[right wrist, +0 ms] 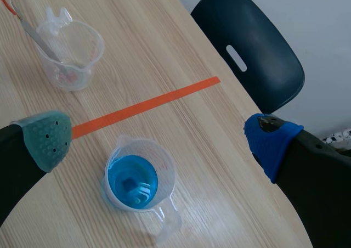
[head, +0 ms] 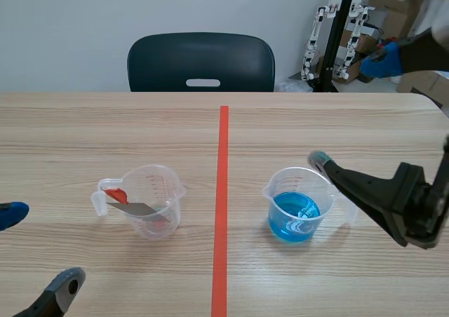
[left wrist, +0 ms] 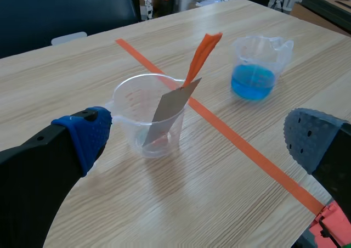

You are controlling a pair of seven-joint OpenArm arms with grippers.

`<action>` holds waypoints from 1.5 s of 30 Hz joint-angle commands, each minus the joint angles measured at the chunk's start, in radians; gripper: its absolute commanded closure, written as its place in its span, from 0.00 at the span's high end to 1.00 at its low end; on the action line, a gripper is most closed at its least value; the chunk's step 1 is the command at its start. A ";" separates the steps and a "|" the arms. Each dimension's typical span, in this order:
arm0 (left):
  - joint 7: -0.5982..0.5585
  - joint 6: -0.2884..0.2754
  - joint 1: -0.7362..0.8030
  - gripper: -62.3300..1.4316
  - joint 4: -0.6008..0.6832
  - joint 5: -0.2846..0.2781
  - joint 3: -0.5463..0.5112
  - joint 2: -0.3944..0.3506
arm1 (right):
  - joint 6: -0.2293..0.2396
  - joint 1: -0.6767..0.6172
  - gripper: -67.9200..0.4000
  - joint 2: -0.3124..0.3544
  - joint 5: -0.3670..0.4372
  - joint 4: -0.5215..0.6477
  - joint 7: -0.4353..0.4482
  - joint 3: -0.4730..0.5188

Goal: Do the redox reaction experiment. lift the metal plate out of the left beaker

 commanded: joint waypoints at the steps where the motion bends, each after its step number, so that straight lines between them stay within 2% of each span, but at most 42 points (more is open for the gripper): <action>1: -0.056 0.016 0.000 1.00 -0.024 -0.040 0.022 0.002 | -0.002 0.044 1.00 0.005 0.000 -0.012 0.019 -0.027; 5: -0.174 0.049 0.000 1.00 -0.100 -0.045 0.075 0.003 | 0.039 0.148 1.00 0.005 -0.014 -0.069 0.019 -0.133; 11: -0.306 0.137 -0.005 1.00 -0.204 -0.050 0.153 0.008 | 0.039 0.288 1.00 0.004 -0.076 -0.148 0.026 -0.311; 14: -0.345 0.140 -0.005 1.00 -0.251 -0.083 0.171 0.019 | 0.038 0.341 1.00 -0.004 -0.116 -0.177 0.041 -0.387; 18: -0.389 0.146 -0.005 1.00 -0.310 -0.082 0.179 0.043 | 0.038 0.401 1.00 -0.023 -0.170 -0.211 0.064 -0.467; 21: -0.427 0.179 -0.005 1.00 -0.355 -0.082 0.188 0.060 | 0.039 0.451 1.00 -0.042 -0.183 -0.241 0.069 -0.523; 28: -0.549 0.191 -0.005 1.00 -0.441 -0.082 0.192 0.090 | 0.042 0.559 1.00 -0.132 -0.299 -0.333 0.068 -0.646; 32: -0.615 0.196 -0.005 1.00 -0.466 -0.079 0.192 0.103 | 0.046 0.632 1.00 -0.166 -0.320 -0.373 0.071 -0.733; 37: -0.692 0.273 -0.002 1.00 -0.471 -0.041 0.192 0.111 | 0.053 0.728 1.00 -0.203 -0.333 -0.412 0.072 -0.846; 41: -0.692 0.303 -0.002 1.00 -0.471 0.077 0.192 0.114 | 0.053 0.798 1.00 -0.238 -0.333 -0.454 0.072 -0.932; 43: -0.692 0.336 -0.002 1.00 -0.471 0.110 0.192 0.122 | 0.053 0.826 1.00 -0.262 -0.336 -0.481 0.072 -0.968; 45: -0.691 0.352 -0.002 1.00 -0.471 0.113 0.192 0.128 | 0.053 0.850 1.00 -0.288 -0.338 -0.511 0.076 -1.000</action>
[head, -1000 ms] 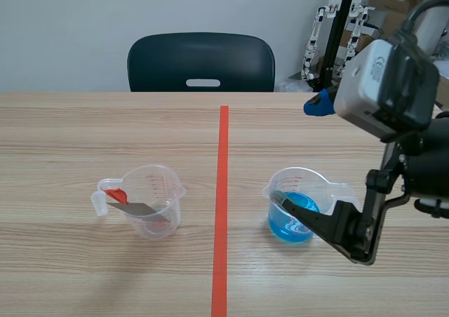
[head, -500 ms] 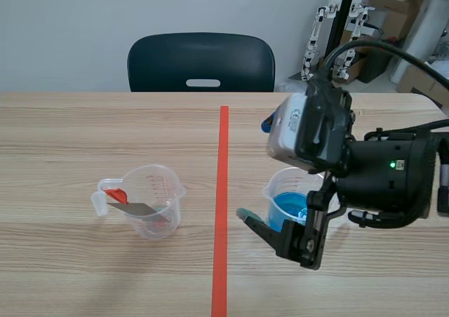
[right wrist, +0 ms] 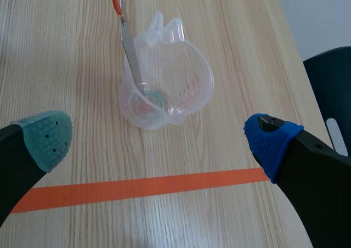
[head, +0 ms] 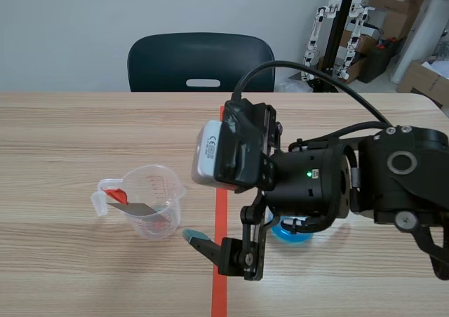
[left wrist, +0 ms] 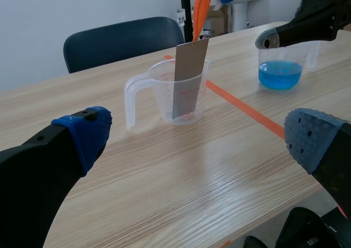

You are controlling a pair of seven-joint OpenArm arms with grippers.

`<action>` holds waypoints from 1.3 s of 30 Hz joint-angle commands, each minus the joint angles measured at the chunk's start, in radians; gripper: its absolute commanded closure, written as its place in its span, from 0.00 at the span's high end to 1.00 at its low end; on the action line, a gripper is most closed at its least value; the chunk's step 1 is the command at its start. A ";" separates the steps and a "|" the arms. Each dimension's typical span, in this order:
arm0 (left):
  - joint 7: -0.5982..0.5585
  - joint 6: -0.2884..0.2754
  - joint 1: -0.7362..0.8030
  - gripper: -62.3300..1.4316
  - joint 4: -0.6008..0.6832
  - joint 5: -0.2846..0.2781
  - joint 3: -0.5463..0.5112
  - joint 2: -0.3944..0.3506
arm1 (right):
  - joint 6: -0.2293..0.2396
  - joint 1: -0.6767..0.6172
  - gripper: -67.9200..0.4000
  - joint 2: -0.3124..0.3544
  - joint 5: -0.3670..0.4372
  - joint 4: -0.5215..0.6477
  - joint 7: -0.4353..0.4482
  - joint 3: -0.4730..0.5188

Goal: Do the redox reaction experiment. lift the metal plate out of the left beaker

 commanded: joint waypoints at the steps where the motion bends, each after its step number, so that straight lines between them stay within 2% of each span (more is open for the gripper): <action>1: -0.016 -0.007 0.000 1.00 0.019 -0.007 0.002 0.008 | -0.003 0.027 1.00 -0.023 0.000 -0.015 0.018 -0.008; 4: -0.011 -0.007 0.000 1.00 0.019 -0.026 0.002 0.010 | -0.003 0.056 1.00 -0.069 -0.022 -0.065 0.040 -0.039; 11: -0.015 -0.007 0.000 1.00 0.019 -0.028 0.002 0.010 | -0.002 0.097 0.99 -0.171 -0.051 -0.183 0.061 -0.077; 17: -0.090 -0.011 0.000 1.00 0.011 -0.088 0.002 0.010 | 0.018 0.098 0.78 -0.232 -0.132 -0.239 0.113 -0.085; 22: -0.114 -0.011 0.000 1.00 -0.002 -0.086 0.002 0.010 | 0.020 0.098 0.77 -0.260 -0.175 -0.241 0.155 -0.094; 27: -0.110 -0.011 0.000 1.00 -0.002 -0.085 0.002 0.010 | 0.020 0.098 0.76 -0.271 -0.179 -0.241 0.173 -0.094; 39: -0.111 -0.011 0.000 1.00 -0.002 -0.085 0.002 0.010 | 0.020 0.098 0.47 -0.272 -0.201 -0.241 0.212 -0.094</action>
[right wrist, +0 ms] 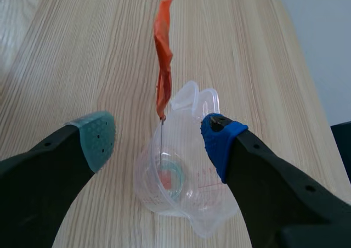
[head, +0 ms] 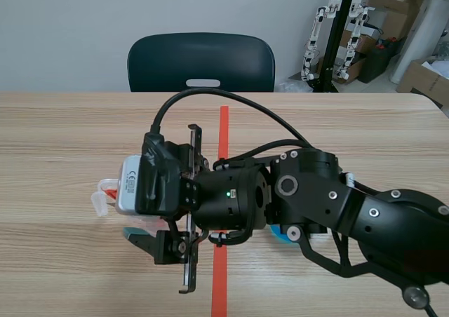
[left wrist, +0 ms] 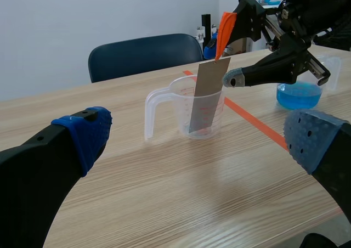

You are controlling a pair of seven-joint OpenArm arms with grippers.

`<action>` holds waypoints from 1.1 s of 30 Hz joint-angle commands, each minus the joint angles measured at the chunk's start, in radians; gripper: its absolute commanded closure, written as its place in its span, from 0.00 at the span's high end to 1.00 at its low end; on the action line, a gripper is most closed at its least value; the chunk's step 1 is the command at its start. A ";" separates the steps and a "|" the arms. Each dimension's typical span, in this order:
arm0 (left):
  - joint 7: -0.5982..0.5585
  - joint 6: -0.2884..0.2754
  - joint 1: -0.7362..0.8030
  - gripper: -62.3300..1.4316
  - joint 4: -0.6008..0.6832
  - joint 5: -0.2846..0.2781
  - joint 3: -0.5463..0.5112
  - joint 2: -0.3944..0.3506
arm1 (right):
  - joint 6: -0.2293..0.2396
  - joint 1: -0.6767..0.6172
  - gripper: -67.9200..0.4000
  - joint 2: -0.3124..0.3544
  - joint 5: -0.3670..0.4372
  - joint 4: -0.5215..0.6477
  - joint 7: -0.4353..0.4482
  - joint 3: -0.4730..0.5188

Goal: Do the redox reaction experiment. lift the metal plate out of the left beaker

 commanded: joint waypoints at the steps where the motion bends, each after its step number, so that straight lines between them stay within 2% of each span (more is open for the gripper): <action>1: -0.036 -0.003 0.000 1.00 0.011 -0.003 0.000 0.000 | -0.006 0.017 0.44 -0.002 0.007 0.020 0.014 0.001; 7: -0.036 -0.003 0.000 1.00 0.011 -0.003 0.000 0.000 | -0.006 0.017 0.21 -0.002 0.007 0.020 0.038 0.001; 14: -0.013 -0.010 0.000 1.00 0.011 -0.003 0.000 0.000 | -0.007 0.017 0.02 0.000 0.007 0.020 0.074 0.001; 18: -0.014 -0.010 0.000 1.00 0.011 -0.003 0.000 0.000 | -0.007 0.017 0.02 0.000 0.007 0.020 0.074 0.001; 22: -0.014 -0.010 0.000 1.00 0.011 -0.003 0.000 0.000 | -0.044 0.017 0.02 0.000 0.009 0.020 0.073 0.003; 26: -0.013 -0.010 0.000 1.00 0.011 -0.003 0.000 0.000 | -0.051 0.017 0.02 0.003 0.027 0.020 0.066 0.003; 33: -0.013 -0.010 0.000 1.00 0.011 -0.003 0.000 0.000 | -0.052 0.017 0.02 0.003 0.220 0.020 -0.015 0.031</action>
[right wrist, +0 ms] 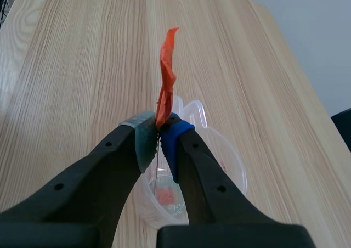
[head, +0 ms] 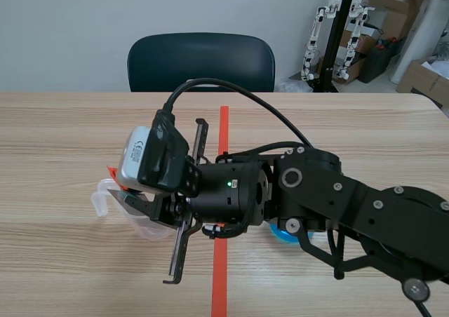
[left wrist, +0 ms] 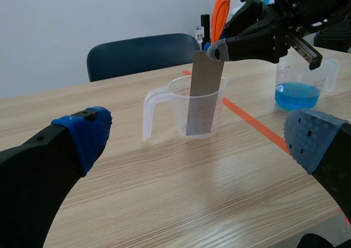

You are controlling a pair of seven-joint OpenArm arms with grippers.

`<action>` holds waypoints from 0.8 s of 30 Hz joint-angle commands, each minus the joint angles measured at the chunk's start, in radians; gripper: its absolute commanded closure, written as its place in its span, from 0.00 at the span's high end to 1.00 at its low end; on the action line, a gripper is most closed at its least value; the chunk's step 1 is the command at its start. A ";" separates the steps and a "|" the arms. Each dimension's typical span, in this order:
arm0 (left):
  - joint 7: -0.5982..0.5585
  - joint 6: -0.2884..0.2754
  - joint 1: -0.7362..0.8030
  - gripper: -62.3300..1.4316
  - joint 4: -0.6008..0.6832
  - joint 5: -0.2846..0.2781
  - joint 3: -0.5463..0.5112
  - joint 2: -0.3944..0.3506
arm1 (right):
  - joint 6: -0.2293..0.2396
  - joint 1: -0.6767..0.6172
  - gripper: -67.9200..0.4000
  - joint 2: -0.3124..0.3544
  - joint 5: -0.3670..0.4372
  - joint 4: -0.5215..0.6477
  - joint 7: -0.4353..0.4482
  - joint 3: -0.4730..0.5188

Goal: Do the redox reaction experiment. lift the metal plate out of the left beaker

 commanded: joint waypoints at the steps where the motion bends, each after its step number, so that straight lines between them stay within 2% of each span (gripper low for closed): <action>1: -0.013 0.001 0.000 1.00 0.011 -0.003 0.000 0.000 | -0.007 0.017 0.02 0.002 0.043 0.020 -0.014 0.029; 6: -0.013 0.001 0.000 1.00 0.011 -0.003 0.000 0.000 | -0.004 0.024 0.02 0.002 0.172 0.020 -0.082 0.073; 14: -0.014 0.001 0.000 1.00 0.011 -0.003 0.000 0.000 | 0.006 0.111 0.02 -0.004 0.396 0.028 -0.226 0.073; 16: -0.014 0.001 0.000 1.00 0.011 -0.003 0.000 0.000 | 0.023 0.132 0.02 -0.004 0.447 0.036 -0.257 0.073; 21: -0.013 0.001 0.000 1.00 0.011 -0.003 0.000 0.000 | 0.047 0.183 0.02 -0.003 0.571 0.079 -0.369 0.074; 24: -0.013 0.001 0.000 1.00 0.011 -0.003 0.000 0.000 | 0.047 0.216 0.02 -0.003 0.636 0.110 -0.440 0.074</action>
